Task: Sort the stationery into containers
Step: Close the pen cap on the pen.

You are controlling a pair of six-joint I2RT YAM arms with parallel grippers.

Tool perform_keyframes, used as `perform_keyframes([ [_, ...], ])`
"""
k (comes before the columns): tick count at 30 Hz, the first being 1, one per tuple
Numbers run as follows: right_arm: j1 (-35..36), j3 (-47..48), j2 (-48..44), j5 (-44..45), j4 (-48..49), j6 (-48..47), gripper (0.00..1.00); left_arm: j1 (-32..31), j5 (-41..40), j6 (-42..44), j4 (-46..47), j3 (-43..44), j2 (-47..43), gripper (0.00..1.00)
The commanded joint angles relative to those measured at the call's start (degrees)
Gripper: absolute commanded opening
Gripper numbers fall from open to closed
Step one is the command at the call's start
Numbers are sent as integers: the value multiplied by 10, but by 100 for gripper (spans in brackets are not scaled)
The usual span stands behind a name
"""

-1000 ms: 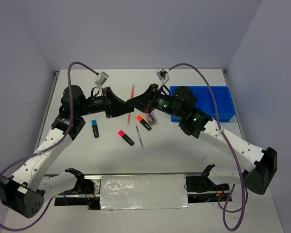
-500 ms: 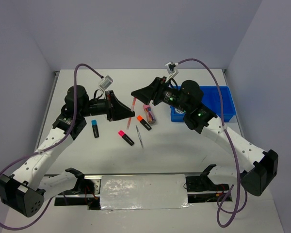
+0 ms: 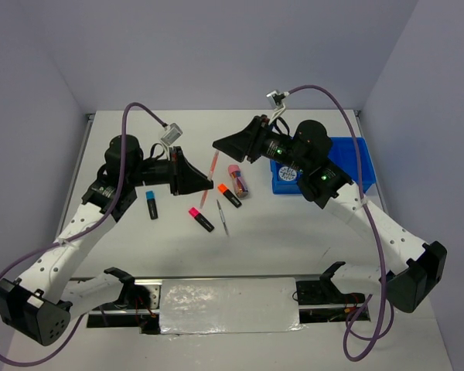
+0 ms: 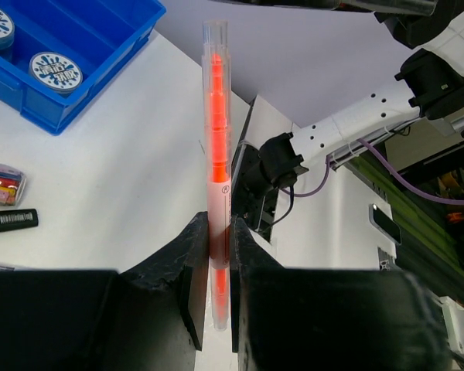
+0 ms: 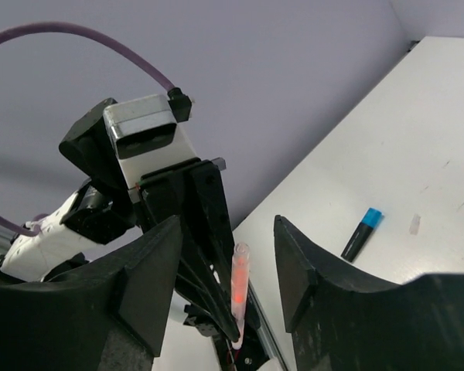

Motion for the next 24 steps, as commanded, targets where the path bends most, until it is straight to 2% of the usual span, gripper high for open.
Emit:
perform_keyframes([
  [1, 1, 14, 2, -19, -1, -5, 59, -2, -2, 13, 14, 30, 1, 0],
  [7, 3, 9, 6, -26, -10, -9, 58, -2, -1, 3, 30, 35, 10, 0],
  [13, 6, 12, 13, -31, -10, -8, 40, -1, 0, -1, 31, 36, 13, 0],
  [15, 6, 17, 18, -32, -13, -9, 31, -1, 1, -4, 47, 36, 13, 0],
  [20, 6, 22, 30, -41, -12, -8, 29, -1, -7, -6, 48, 33, 12, 0],
  [22, 7, 22, 32, -41, -15, -11, 16, -1, -18, -7, 46, 35, 10, 0],
  [23, 7, 22, 33, -41, -16, -13, 0, -1, -19, -8, 48, 36, 11, 0],
  [24, 8, 23, 34, -42, -19, -16, 0, -1, -23, -10, 48, 39, 12, 0],
])
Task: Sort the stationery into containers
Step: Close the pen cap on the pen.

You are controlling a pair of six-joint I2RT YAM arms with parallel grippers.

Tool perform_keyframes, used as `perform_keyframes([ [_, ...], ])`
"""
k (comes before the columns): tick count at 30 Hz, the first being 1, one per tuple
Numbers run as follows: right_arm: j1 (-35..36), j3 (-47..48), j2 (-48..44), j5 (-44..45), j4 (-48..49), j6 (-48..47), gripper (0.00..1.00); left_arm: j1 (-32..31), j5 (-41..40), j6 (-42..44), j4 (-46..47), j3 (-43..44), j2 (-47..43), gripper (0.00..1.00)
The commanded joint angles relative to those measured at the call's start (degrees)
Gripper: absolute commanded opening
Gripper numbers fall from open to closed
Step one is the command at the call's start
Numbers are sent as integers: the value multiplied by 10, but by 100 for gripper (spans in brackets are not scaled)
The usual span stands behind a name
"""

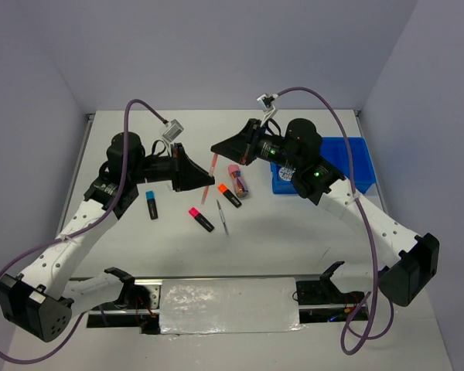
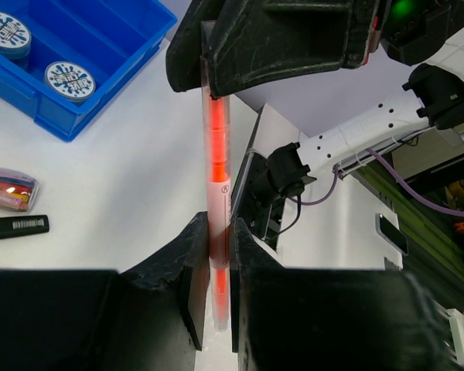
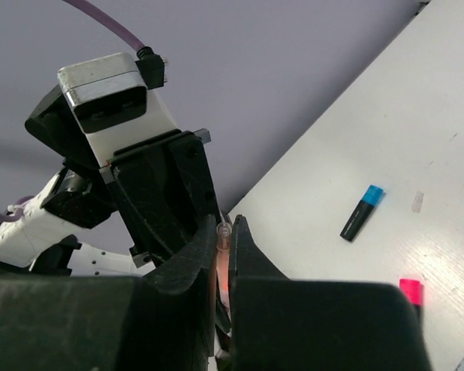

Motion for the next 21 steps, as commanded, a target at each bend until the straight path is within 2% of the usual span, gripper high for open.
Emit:
perform_keyframes([
  [1, 6, 21, 5, -15, -1, -12, 0, 0, -16, -6, 34, 31, -3, 0],
  [4, 14, 0, -5, -12, 11, -13, 0, 2, -58, -9, 28, 41, -1, 0],
  [7, 32, -26, -4, -13, 18, -8, 0, 7, -55, -17, 50, 49, 1, 0],
  [13, 80, -77, -6, 4, -13, -39, 0, 31, -10, 15, 41, 112, 26, 0],
  [21, 135, -133, -13, 16, -34, -64, 0, 111, 70, -6, 82, 148, 41, 0],
])
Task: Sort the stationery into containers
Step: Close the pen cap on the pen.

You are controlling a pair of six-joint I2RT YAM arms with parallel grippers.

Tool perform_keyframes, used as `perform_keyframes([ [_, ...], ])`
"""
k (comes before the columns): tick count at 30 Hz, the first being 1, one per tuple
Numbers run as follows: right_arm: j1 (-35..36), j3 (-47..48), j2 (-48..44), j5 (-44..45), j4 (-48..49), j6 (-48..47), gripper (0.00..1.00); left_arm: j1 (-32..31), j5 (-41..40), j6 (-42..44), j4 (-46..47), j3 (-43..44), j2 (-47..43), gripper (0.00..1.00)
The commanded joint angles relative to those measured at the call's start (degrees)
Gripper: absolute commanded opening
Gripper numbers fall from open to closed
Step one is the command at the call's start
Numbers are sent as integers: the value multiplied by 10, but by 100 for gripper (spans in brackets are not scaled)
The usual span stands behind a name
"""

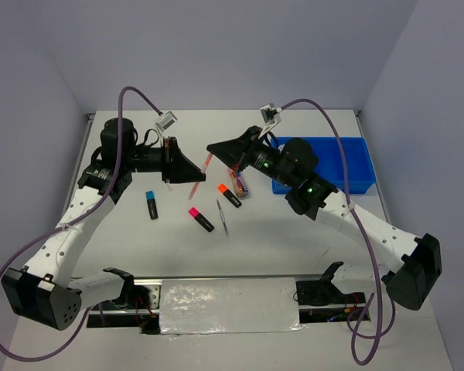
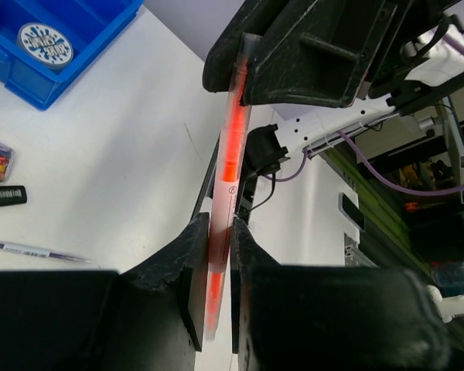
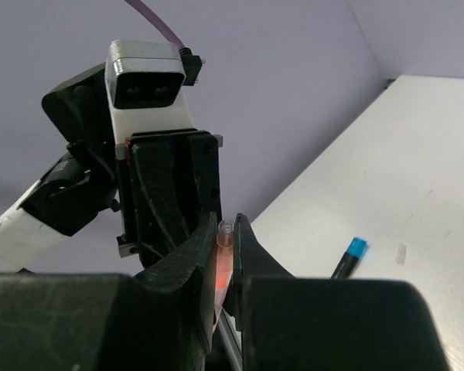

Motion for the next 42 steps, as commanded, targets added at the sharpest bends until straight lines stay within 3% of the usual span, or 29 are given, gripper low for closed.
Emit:
perform_keyframes([
  [1, 75, -50, 20, -124, -152, -34, 0, 47, -23, -18, 193, 77, -2, 0],
  [6, 102, -43, 41, -118, -155, -34, 0, 48, 5, -72, 262, 69, 8, 0],
  [10, 107, -22, 62, -130, -161, -34, 0, 48, 5, -64, 257, 66, 0, 0],
  [21, 164, -41, 106, -130, -171, -34, 0, 70, 4, -26, 205, 139, 22, 0],
  [25, 160, -34, 89, -113, -176, -36, 0, 67, 2, -30, 214, 117, 13, 0],
  [28, 145, 8, 83, -107, -204, -34, 0, 48, -17, 39, 128, 89, 2, 0],
  [30, 120, 50, 76, -94, -208, -30, 12, 37, -38, 54, 104, 43, -23, 0],
  [35, 49, 135, 69, -102, -192, -16, 33, 20, -53, 24, 144, -49, -73, 0],
  [39, -2, 183, 69, -128, -203, -27, 63, 15, -60, 40, 107, -84, -93, 0],
  [42, -11, 195, 64, -146, -198, -27, 67, 15, -74, 54, 83, -87, -103, 0],
])
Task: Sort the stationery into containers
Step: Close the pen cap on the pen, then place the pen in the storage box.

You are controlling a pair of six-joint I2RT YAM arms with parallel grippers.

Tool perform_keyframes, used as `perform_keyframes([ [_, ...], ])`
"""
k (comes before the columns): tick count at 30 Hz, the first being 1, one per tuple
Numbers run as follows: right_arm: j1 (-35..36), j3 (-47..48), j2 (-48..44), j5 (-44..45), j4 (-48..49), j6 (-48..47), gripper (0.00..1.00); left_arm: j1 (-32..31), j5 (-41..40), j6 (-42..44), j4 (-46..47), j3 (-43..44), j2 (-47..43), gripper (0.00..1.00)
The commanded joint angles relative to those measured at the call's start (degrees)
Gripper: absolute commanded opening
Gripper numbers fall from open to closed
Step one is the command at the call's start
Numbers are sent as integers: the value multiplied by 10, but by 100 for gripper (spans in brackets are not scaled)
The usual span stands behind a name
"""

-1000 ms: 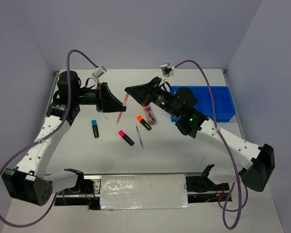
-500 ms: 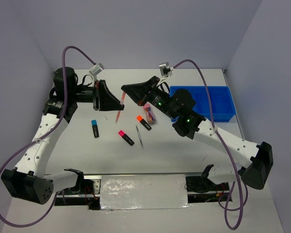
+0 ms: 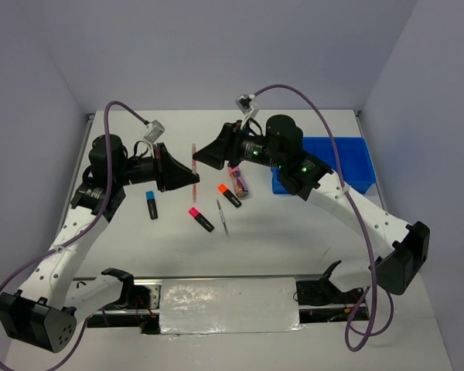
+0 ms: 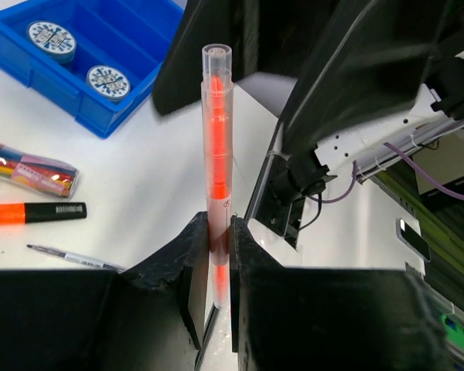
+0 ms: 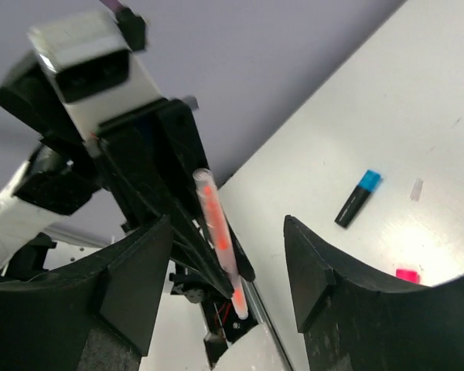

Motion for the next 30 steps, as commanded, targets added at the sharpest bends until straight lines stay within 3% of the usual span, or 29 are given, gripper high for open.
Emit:
perform_keyframes([
  [1, -12, 41, -18, -53, -1, -3, 67, -4, -26, 25, 9, 1, -22, 0],
  [9, -7, 3, -24, -71, 30, -3, 61, -4, -19, 10, 19, 7, -24, 0],
  [14, 10, 16, -8, -34, 4, -29, 61, -5, -7, -18, 62, 3, -26, 0],
  [19, 21, 34, 16, -5, -2, -42, 53, -5, 1, -35, 83, -7, -23, 0],
  [21, 23, 45, 29, 0, -7, -44, 45, -6, 3, -38, 90, -10, -23, 0],
  [28, 24, 55, 49, 22, 5, -42, 38, -12, 12, -41, 99, -12, -13, 0],
  [30, 24, 59, 53, 24, 10, -46, 20, -13, 10, -33, 87, -10, -9, 0],
])
